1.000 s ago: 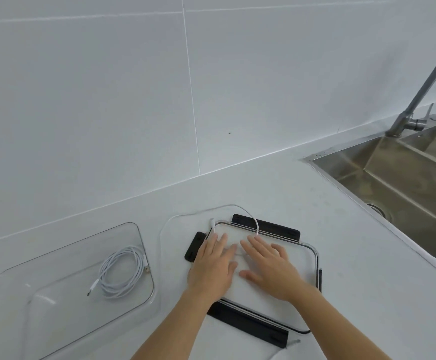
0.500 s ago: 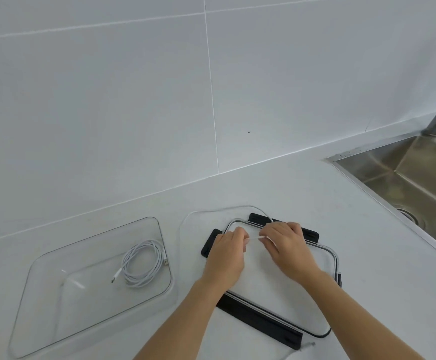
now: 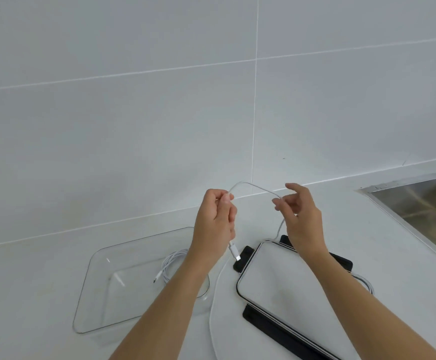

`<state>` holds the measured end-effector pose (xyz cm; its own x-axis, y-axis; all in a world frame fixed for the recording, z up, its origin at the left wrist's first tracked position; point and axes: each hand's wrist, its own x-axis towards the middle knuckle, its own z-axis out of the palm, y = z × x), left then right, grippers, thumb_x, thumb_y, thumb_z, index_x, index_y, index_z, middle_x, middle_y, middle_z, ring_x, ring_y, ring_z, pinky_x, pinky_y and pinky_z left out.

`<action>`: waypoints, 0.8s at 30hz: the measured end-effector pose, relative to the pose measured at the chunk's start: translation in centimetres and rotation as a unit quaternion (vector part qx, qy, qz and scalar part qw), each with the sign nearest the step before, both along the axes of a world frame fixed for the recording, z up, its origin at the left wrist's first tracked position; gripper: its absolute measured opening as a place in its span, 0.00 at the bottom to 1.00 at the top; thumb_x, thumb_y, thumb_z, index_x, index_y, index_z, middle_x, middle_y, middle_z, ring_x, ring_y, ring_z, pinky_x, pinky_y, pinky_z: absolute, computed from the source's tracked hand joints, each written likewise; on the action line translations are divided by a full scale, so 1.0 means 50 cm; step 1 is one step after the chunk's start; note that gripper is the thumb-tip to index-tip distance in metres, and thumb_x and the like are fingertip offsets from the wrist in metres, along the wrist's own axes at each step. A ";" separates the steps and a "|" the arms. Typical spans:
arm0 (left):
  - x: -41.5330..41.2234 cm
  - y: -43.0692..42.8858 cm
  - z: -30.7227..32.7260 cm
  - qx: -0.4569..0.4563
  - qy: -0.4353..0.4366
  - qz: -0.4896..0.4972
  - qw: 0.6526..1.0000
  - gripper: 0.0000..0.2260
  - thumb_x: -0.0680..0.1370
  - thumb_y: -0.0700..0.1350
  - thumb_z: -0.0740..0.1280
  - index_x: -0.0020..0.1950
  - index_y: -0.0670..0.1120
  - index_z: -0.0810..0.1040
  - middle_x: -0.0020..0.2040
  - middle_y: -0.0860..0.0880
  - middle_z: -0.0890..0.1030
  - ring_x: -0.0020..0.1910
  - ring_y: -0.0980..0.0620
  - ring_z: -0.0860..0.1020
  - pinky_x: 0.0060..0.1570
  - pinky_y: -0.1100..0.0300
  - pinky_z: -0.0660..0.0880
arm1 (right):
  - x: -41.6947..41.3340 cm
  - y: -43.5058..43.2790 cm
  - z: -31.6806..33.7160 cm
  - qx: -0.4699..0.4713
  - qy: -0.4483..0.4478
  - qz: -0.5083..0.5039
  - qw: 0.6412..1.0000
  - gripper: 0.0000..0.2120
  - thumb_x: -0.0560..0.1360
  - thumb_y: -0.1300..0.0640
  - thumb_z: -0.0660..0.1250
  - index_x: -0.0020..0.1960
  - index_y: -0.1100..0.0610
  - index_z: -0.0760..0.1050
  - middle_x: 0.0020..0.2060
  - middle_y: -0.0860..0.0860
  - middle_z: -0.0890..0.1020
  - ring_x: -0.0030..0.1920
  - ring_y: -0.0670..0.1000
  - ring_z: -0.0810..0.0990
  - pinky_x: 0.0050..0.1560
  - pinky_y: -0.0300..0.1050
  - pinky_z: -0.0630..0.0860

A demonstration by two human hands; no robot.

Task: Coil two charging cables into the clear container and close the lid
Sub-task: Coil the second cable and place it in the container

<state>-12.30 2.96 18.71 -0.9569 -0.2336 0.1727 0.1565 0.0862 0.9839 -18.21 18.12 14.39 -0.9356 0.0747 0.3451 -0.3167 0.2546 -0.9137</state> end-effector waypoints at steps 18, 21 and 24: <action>0.132 -0.235 0.060 0.040 -0.101 -0.116 0.987 0.14 0.81 0.46 0.56 0.38 0.42 0.72 0.23 0.50 0.66 0.22 0.54 0.58 0.24 0.63 0.62 | 0.033 -0.195 0.146 -0.122 0.065 0.018 0.990 0.12 0.72 0.57 0.71 0.36 0.50 0.68 0.34 0.43 0.74 0.32 0.47 0.72 0.32 0.29 0.68; 0.151 -0.261 0.049 0.039 -0.107 -0.150 0.982 0.15 0.81 0.46 0.56 0.38 0.43 0.72 0.25 0.50 0.67 0.24 0.53 0.61 0.29 0.61 0.65 | 0.043 -0.218 0.151 -0.108 0.056 0.024 0.992 0.12 0.72 0.56 0.71 0.35 0.50 0.69 0.33 0.44 0.75 0.32 0.48 0.72 0.32 0.32 0.68; 0.163 -0.284 0.040 0.078 -0.088 -0.206 0.972 0.10 0.78 0.45 0.58 0.40 0.44 0.73 0.29 0.50 0.69 0.26 0.53 0.65 0.34 0.59 0.68 | 0.051 -0.238 0.152 -0.108 0.044 0.024 0.993 0.11 0.72 0.56 0.71 0.35 0.50 0.70 0.34 0.44 0.75 0.31 0.50 0.71 0.34 0.38 0.68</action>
